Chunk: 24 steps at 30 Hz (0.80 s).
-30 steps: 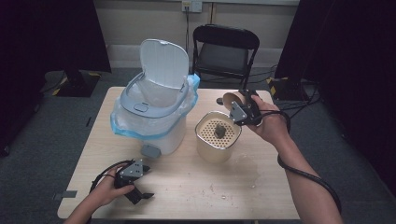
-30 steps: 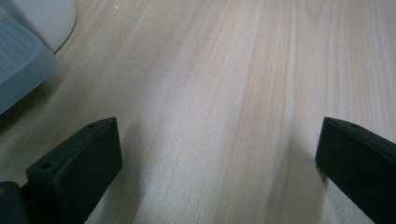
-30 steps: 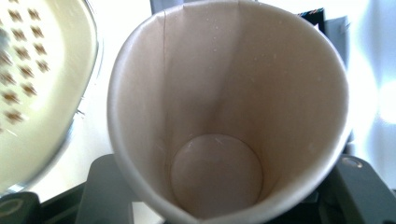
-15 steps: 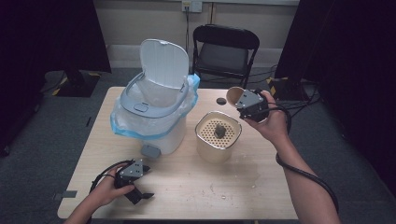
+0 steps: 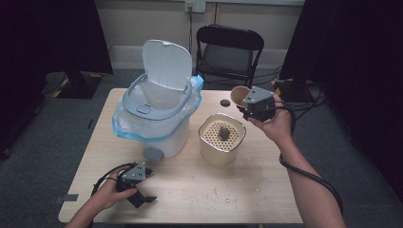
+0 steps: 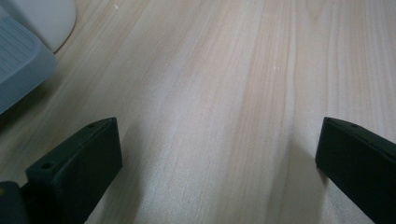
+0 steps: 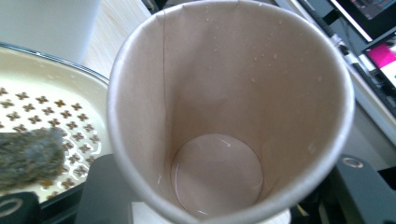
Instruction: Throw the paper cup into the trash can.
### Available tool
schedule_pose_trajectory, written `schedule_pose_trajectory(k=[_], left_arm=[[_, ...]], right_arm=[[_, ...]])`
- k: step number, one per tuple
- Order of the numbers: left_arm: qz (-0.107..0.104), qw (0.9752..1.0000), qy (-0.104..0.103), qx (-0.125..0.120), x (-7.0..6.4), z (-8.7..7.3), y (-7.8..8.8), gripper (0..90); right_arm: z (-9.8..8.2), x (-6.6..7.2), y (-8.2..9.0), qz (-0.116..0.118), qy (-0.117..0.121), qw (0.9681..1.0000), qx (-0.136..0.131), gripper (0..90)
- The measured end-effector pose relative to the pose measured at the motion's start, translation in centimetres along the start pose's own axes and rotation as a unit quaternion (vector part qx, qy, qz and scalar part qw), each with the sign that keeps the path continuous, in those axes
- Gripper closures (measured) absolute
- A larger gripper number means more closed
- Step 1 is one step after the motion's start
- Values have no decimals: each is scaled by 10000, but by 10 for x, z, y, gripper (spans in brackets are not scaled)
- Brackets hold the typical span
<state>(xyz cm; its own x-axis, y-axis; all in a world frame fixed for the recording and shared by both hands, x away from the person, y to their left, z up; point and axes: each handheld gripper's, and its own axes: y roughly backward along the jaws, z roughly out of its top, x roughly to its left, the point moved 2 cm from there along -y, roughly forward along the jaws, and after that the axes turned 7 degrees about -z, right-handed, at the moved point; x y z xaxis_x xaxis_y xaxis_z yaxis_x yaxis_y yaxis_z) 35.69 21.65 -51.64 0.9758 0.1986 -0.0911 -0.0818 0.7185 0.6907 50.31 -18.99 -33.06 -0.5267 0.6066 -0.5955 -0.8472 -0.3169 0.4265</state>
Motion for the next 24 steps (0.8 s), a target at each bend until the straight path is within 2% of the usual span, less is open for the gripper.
schedule_pose_trajectory(k=[3,5,8,16,24], left_arm=[[-4,10000,-21,7,0,0,0,0],[-2,10000,-22,7,0,0,0,0],[-6,10000,-16,-1,0,0,0,0],[-13,10000,-12,9,0,0,0,0],[-25,10000,-20,39,0,0,1,0]], right_arm=[[1,0,-1,97,-74,9999,19,405],[2,1,-2,119,5,9999,85,405],[5,1,-2,208,-75,9997,63,405],[14,-4,-3,442,-500,9977,-81,404],[27,-3,-3,626,-519,9966,-139,404]])
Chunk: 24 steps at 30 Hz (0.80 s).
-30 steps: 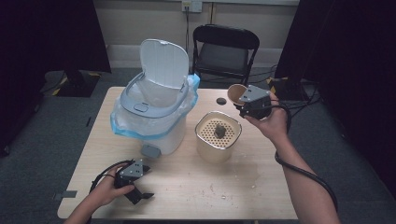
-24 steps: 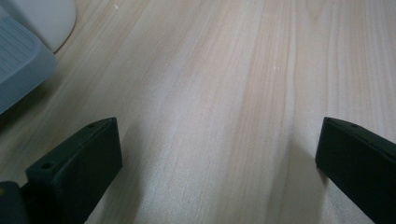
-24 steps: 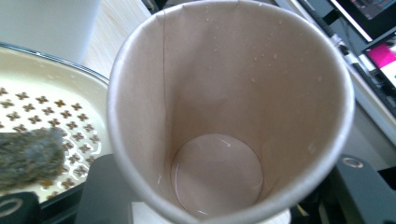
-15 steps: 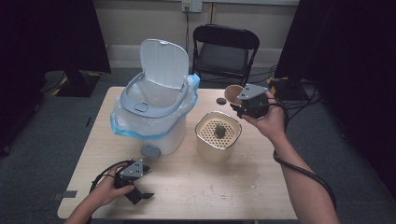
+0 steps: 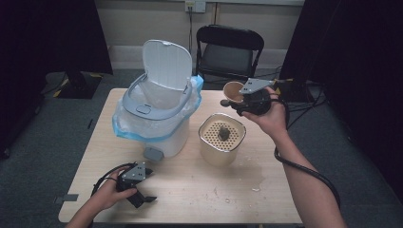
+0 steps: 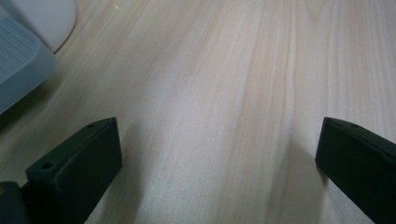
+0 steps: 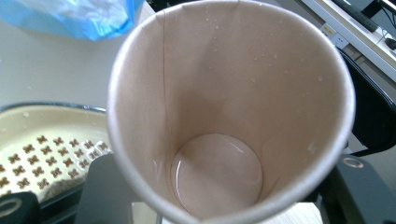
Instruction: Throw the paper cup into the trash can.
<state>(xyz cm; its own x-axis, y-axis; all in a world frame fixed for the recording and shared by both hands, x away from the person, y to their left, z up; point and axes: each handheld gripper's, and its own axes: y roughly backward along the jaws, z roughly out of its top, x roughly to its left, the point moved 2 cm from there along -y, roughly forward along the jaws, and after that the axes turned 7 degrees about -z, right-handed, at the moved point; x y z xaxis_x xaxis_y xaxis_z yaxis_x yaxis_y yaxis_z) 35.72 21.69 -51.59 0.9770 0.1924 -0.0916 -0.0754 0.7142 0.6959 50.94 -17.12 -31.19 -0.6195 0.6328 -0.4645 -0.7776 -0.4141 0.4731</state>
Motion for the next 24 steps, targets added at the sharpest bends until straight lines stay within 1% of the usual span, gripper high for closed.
schedule_pose_trajectory(k=[2,6,11,15,17,18,22,24], left_arm=[[7,10000,25,-6,0,0,0,0],[2,10000,-1,0,0,0,0,0],[0,10000,2,-9,0,0,0,0],[0,10000,-1,3,0,0,0,0],[-12,10000,1,-15,0,0,0,0],[0,10000,1,-10,0,0,0,0],[-12,10000,1,-17,0,0,0,0],[-11,10000,-2,-12,0,0,0,0]], right_arm=[[4,1,-1,76,-35,10000,-4,403],[9,3,-2,258,-156,9995,-6,403],[15,2,-2,312,-242,9992,-71,403],[18,2,-3,357,-348,9987,-52,403],[20,1,-3,344,-319,9989,-71,402],[21,1,-3,374,-355,9986,-78,402],[25,2,-4,413,-320,9986,-44,402],[28,2,-4,463,-357,9983,-52,402]])
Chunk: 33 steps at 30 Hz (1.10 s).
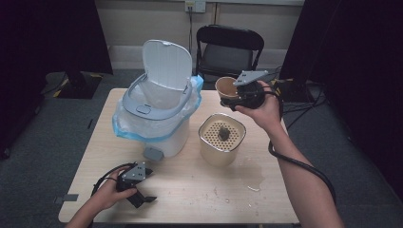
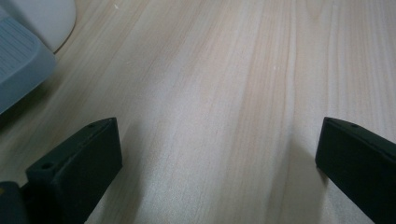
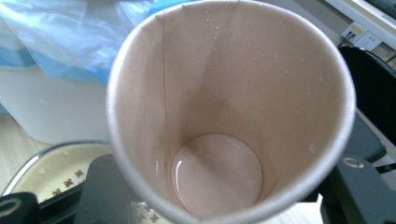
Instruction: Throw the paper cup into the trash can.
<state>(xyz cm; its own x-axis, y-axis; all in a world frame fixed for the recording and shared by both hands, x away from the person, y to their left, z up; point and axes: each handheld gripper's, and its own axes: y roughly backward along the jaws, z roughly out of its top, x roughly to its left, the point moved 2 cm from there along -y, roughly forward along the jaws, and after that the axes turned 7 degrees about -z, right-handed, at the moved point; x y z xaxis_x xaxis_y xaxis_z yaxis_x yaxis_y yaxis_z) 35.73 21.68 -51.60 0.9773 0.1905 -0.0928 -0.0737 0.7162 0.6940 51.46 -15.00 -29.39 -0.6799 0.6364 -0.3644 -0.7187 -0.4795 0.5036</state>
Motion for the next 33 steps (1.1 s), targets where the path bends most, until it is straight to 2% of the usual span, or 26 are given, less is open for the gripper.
schedule_pose_trajectory(k=[18,33], left_arm=[[3,10000,0,-3,0,0,0,0],[15,10000,-2,24,0,0,0,0]], right_arm=[[28,0,2,228,-120,9996,-122,400],[49,7,-1,462,-192,9986,-184,398]])
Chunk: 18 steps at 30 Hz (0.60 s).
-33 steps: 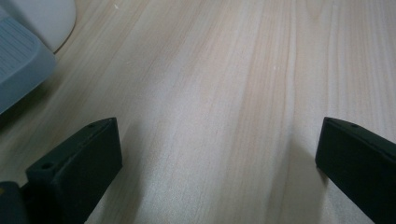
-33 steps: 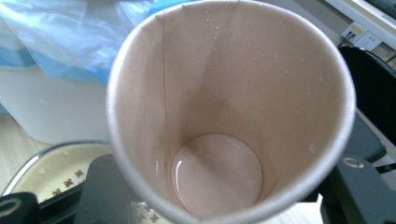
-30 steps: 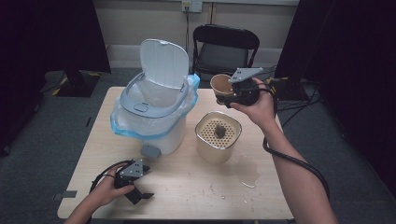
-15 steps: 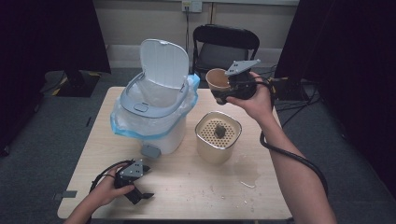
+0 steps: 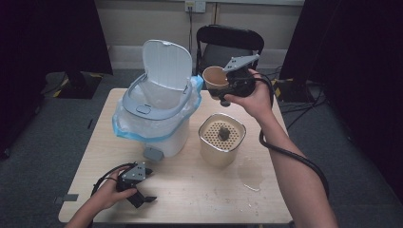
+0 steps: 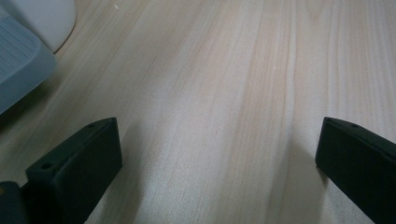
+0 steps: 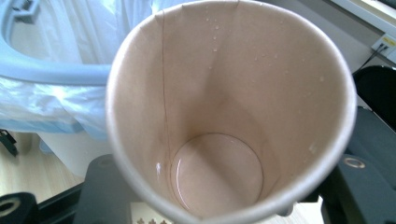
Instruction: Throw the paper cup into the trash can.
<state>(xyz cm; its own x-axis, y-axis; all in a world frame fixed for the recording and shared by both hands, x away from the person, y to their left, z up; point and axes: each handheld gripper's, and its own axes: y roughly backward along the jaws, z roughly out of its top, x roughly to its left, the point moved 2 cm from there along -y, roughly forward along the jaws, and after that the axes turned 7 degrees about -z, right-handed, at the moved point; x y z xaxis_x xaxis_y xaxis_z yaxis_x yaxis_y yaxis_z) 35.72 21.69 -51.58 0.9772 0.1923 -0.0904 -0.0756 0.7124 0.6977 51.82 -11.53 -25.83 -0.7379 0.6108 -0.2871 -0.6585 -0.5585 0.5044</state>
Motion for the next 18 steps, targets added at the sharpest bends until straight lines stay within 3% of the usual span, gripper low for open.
schedule_pose_trajectory(k=[18], left_arm=[[5,10000,1,0,0,0,0,0]], right_arm=[[28,18,-6,286,73,9995,-114,397]])
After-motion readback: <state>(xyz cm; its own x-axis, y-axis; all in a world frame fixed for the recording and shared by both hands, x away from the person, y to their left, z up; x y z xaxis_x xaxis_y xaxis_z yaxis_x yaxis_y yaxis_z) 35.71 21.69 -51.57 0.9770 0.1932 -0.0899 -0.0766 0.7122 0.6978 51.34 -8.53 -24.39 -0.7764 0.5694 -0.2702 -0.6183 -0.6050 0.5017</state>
